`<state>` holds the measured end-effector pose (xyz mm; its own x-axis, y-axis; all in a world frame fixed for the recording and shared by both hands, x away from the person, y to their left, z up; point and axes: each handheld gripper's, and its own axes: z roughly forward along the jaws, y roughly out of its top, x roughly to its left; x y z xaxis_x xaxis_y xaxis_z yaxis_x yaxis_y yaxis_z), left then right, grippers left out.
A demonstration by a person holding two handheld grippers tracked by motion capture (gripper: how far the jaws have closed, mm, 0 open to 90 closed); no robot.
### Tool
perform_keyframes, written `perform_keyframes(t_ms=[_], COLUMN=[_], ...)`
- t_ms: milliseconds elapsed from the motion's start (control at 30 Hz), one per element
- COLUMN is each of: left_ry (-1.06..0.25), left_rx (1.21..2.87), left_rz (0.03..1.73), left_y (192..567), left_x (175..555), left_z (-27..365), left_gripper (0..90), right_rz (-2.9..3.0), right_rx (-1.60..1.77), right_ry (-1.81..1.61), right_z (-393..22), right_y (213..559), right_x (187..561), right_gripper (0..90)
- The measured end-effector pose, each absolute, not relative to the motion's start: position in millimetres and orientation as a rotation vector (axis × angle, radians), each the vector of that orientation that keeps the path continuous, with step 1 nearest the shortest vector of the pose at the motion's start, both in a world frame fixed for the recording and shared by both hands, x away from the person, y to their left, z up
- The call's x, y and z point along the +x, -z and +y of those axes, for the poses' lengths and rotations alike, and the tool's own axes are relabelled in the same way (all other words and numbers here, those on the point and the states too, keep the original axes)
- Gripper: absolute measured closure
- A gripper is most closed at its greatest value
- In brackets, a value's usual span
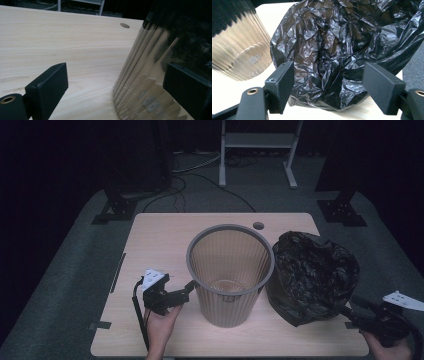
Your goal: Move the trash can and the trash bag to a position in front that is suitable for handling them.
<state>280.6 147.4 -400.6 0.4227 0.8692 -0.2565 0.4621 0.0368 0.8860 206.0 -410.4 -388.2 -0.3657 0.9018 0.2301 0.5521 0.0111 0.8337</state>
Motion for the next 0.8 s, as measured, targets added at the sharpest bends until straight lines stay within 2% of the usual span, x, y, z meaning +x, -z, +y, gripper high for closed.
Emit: perform_keyframes(t_ms=[800], left_ry=[-0.434], left_rx=[1.652], left_rz=[1.119], left_y=[395.3], left_x=[282.5], left_z=[115.4], left_gripper=[5.0], right_rz=[1.935], right_rx=[1.491], right_ry=[-1.295], right_z=[-408.8], right_y=[389.8], right_x=[206.9], right_gripper=[25.3])
